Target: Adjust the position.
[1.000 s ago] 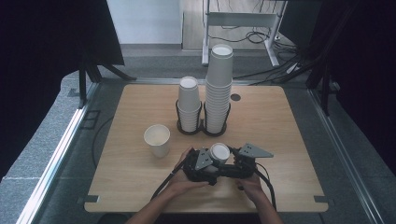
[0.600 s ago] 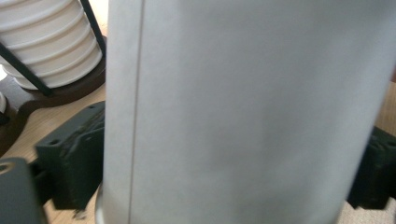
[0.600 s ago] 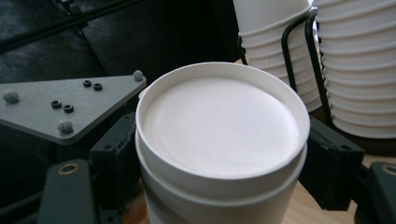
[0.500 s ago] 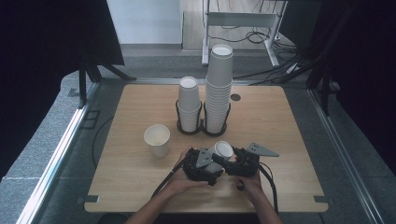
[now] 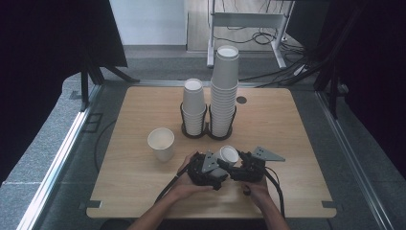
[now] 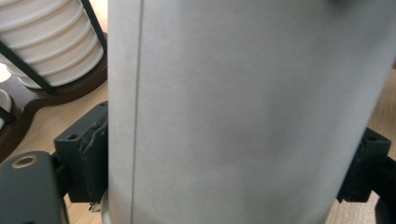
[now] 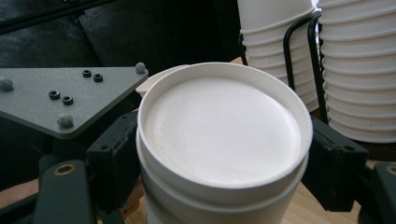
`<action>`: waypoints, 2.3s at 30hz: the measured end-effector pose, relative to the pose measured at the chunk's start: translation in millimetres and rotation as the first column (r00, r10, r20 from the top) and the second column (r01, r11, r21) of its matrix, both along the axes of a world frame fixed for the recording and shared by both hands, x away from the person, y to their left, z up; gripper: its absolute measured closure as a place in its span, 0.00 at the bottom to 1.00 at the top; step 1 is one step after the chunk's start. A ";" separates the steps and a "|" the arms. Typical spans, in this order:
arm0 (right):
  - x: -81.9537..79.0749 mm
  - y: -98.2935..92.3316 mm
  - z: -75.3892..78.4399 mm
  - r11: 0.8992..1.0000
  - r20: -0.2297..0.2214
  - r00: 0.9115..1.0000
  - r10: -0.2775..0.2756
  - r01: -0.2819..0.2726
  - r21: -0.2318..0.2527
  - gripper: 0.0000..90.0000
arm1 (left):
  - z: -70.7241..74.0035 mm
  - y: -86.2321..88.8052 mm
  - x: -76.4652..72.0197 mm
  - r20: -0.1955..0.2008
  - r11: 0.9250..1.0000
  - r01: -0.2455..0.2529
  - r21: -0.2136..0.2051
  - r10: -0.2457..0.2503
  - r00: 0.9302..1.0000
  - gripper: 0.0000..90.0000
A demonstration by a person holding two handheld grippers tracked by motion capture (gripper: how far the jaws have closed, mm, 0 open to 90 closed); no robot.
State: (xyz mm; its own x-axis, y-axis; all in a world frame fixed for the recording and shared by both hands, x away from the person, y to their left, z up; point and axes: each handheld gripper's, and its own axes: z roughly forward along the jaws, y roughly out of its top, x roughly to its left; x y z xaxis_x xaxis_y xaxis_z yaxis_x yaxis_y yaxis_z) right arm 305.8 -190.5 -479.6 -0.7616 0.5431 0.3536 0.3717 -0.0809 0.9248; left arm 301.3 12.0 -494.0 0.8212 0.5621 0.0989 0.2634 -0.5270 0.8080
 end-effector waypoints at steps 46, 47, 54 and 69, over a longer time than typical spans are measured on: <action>27.1 -34.5 71.4 0.783 0.010 0.974 0.226 -0.175 -0.597 0.15 | 23.2 -4.7 15.6 0.137 0.961 -0.027 0.277 -0.011 0.990 0.14; 29.0 -30.6 72.9 0.753 -0.007 0.970 0.244 -0.194 -0.629 0.15 | 23.1 -5.2 15.6 0.139 0.958 -0.027 0.285 -0.014 0.990 0.14; 40.6 -1.6 79.2 0.545 -0.137 0.931 0.337 -0.312 -0.779 0.14 | 18.3 -14.3 11.6 0.210 0.931 -0.039 0.362 -0.041 0.977 0.14; 58.1 35.3 66.8 0.375 -0.339 0.870 0.359 -0.466 -0.801 0.15 | 13.5 -28.5 -2.1 0.403 0.862 -0.132 0.489 -0.089 0.911 0.14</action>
State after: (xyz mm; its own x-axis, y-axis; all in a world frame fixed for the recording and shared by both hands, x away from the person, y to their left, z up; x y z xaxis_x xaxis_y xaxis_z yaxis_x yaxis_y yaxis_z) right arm 363.9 -155.2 -412.8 -0.9726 0.2326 -0.0028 0.2126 0.8936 0.3952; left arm 299.3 -16.6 -480.5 0.6353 0.3620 0.6821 -0.0065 -0.8808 0.4735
